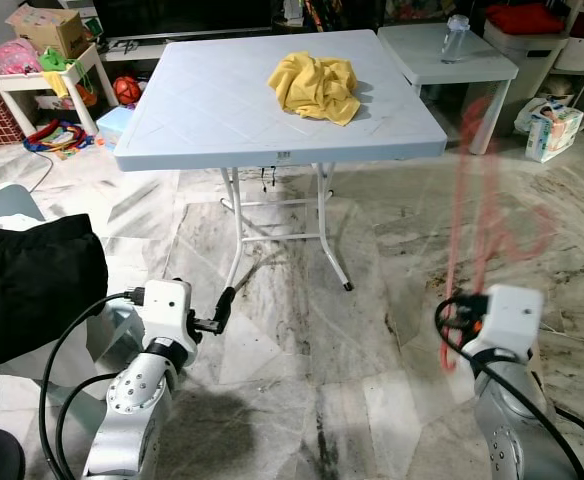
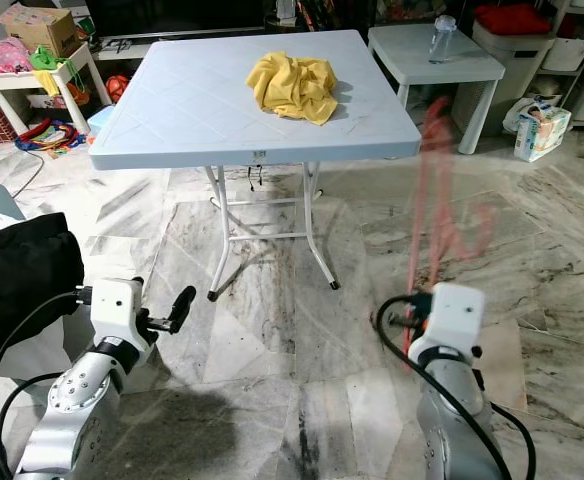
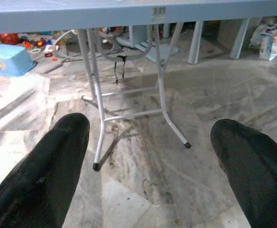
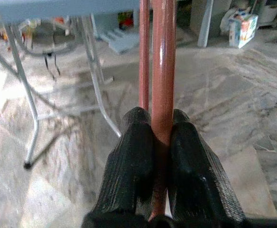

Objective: Hang hanger

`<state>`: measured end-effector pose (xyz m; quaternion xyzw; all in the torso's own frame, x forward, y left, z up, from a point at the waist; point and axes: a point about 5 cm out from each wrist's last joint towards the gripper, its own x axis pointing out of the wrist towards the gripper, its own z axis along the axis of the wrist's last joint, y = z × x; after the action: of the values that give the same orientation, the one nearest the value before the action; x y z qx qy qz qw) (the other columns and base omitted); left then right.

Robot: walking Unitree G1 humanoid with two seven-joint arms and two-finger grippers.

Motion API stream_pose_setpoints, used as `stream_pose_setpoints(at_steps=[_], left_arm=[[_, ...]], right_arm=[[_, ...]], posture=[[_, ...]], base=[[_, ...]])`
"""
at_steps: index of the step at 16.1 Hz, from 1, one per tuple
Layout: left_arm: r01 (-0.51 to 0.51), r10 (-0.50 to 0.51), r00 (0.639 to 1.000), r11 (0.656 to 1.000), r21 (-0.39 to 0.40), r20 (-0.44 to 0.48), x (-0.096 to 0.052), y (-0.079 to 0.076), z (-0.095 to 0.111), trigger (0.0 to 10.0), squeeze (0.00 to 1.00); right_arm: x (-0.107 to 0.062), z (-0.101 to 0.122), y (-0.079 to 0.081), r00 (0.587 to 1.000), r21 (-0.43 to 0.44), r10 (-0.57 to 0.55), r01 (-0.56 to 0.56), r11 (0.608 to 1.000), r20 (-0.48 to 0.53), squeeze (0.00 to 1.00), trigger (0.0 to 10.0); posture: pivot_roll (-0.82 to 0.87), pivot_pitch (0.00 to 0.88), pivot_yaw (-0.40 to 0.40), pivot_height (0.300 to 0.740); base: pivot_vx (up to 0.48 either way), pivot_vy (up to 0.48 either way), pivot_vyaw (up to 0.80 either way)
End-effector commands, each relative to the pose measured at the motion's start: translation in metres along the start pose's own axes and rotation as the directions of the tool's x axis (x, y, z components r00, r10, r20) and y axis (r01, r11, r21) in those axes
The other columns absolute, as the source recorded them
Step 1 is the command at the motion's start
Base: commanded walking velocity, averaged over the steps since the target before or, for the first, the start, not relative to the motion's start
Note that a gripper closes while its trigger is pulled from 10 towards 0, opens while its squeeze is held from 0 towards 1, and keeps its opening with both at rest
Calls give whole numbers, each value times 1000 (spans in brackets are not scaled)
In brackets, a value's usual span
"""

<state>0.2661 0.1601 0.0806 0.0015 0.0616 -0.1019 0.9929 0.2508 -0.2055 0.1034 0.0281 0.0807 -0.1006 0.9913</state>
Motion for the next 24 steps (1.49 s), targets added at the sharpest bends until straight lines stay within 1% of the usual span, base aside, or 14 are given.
stream_pose_setpoints(at_steps=[1,4,5,7,9,14,15,16,17,18,20,22,23,24], left_arm=[[4,-4,1000,1000,10,30,2,-3,8,10000,0],[-32,30,996,999,22,87,3,-5,18,10000,0],[-42,37,994,998,55,103,2,-6,22,10000,0],[-23,5,991,991,135,134,-11,-8,25,10000,0],[-66,50,993,986,153,109,-21,1,14,10000,0],[-54,21,989,974,221,149,-23,0,15,10000,0],[-51,7,986,962,267,164,-21,1,15,10000,0],[-71,27,985,964,257,173,-18,5,17,10000,0],[-77,28,980,965,251,195,-16,4,24,10000,0],[-75,21,969,975,210,246,-13,-3,46,10000,0],[-57,8,950,987,149,312,-11,-8,75,10000,0],[-39,-30,942,979,200,334,-14,2,88,10000,0],[-24,-46,948,976,217,315,-17,5,84,10000,0],[1,-93,955,951,309,283,-24,8,71,10000,0]], right_arm=[[-2,4,0,1000,18,-5,5,1000,30,0,10000],[-6,5,8,998,12,11,-11,1000,63,0,10000],[-8,6,8,997,13,12,-13,1000,71,0,10000],[-15,10,5,996,-27,21,-19,999,91,0,10000],[-22,5,0,998,-44,12,-9,999,69,0,10000],[-25,3,5,998,-56,31,-27,998,63,0,10000],[-22,5,6,997,-51,27,-24,998,74,0,10000],[-20,9,7,995,-56,32,-27,998,93,0,10000],[-19,11,8,994,-61,37,-31,998,102,0,10000],[-18,16,7,992,-71,43,-35,997,116,0,10000],[-16,16,4,992,-79,45,-36,996,115,0,10000],[-12,14,7,992,-85,65,-56,995,105,0,10000],[-11,14,9,992,-85,71,-62,994,105,0,10000],[-10,13,12,991,-84,83,-75,994,104,0,10000]], posture=[[-88,28,43,740],[-85,26,45,740],[-82,27,42,740],[-74,24,37,740],[-72,20,31,740],[-71,14,33,740],[-72,14,35,740],[-75,18,36,740],[-75,18,36,740],[-70,21,35,740],[-48,22,28,740],[-26,24,19,740],[-19,25,15,740],[-13,26,18,740]], base=[[0,0,0],[0,0,0],[0,0,0],[0,0,0],[0,0,0],[0,0,0],[0,0,0],[0,0,0],[0,0,0],[0,0,0],[0,0,0],[0,0,0],[0,0,0],[0,0,0]])
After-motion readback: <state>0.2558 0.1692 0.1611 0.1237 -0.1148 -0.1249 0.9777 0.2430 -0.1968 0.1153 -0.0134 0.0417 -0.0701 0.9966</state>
